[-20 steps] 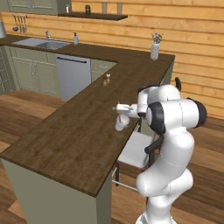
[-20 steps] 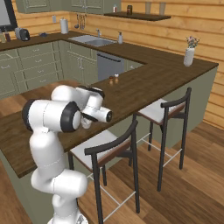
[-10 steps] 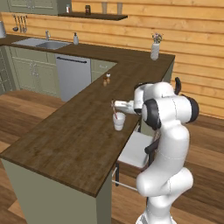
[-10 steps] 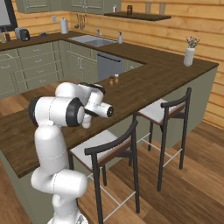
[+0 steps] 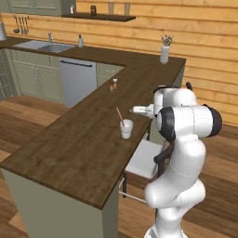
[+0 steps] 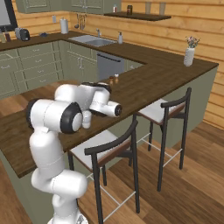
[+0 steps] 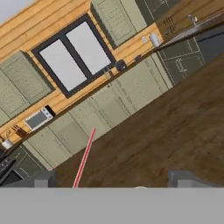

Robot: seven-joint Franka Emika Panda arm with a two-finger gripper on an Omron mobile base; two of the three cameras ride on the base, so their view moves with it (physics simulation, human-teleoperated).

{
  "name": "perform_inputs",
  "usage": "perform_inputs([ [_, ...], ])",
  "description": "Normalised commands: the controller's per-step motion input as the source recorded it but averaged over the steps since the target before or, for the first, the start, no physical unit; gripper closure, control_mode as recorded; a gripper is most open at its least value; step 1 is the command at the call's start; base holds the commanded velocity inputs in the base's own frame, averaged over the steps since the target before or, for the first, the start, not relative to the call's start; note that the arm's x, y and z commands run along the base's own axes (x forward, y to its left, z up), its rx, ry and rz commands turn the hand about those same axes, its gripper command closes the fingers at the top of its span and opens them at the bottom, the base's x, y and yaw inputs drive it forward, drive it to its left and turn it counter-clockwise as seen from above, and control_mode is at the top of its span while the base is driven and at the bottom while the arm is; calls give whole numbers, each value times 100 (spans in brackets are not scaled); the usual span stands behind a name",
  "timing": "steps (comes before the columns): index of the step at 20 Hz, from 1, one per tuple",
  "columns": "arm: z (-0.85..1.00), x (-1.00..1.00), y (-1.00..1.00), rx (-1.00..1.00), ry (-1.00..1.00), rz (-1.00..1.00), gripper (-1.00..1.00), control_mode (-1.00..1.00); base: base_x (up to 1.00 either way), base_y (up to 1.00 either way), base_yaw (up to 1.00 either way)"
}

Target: Take a straw from the drawer in front and place it inside the glass cup on the dining counter.

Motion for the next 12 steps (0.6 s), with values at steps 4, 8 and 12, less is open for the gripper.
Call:
perform_inputs([
  [4,88,-100,-47,-7,-48,0,-100,-100,0,0,0],
  [8,26,-100,-43,-35,-73,0,-100,-100,0,0,0],
  [12,0,-100,-17,-57,-67,0,-100,-100,0,0,0],
])
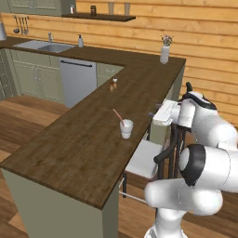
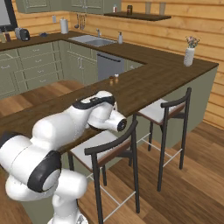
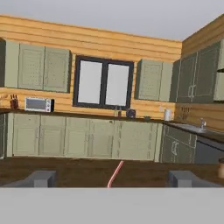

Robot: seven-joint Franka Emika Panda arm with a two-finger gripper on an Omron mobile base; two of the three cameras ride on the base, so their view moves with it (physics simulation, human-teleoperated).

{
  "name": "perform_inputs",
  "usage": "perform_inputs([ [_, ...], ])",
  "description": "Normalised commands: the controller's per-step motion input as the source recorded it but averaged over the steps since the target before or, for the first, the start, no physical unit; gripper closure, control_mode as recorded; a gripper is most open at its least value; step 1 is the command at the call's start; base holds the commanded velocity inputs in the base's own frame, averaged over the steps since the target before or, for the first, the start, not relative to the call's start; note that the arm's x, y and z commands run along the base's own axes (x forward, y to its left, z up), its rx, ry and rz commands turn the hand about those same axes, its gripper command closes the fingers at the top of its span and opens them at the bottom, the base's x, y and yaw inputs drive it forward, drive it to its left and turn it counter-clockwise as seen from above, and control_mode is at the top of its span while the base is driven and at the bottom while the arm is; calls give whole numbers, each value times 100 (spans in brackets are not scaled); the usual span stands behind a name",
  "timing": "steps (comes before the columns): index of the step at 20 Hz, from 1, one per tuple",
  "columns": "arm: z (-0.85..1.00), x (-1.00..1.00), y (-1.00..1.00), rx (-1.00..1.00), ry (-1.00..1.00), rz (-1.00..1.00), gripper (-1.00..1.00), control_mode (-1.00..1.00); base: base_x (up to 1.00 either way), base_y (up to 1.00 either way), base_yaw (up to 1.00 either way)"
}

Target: Take a straw from the drawer in front and place it inside the glass cup on the dining counter.

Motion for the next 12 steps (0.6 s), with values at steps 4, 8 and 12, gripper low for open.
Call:
perform_inputs([
  [4,-8,-100,6,-76,-47,0,-100,-100,0,0,0],
  [8,-31,-87,53,-90,-32,0,-100,-100,0,0,0],
  [12,-62,-57,80,-99,-25,0,-100,-100,0,0,0],
])
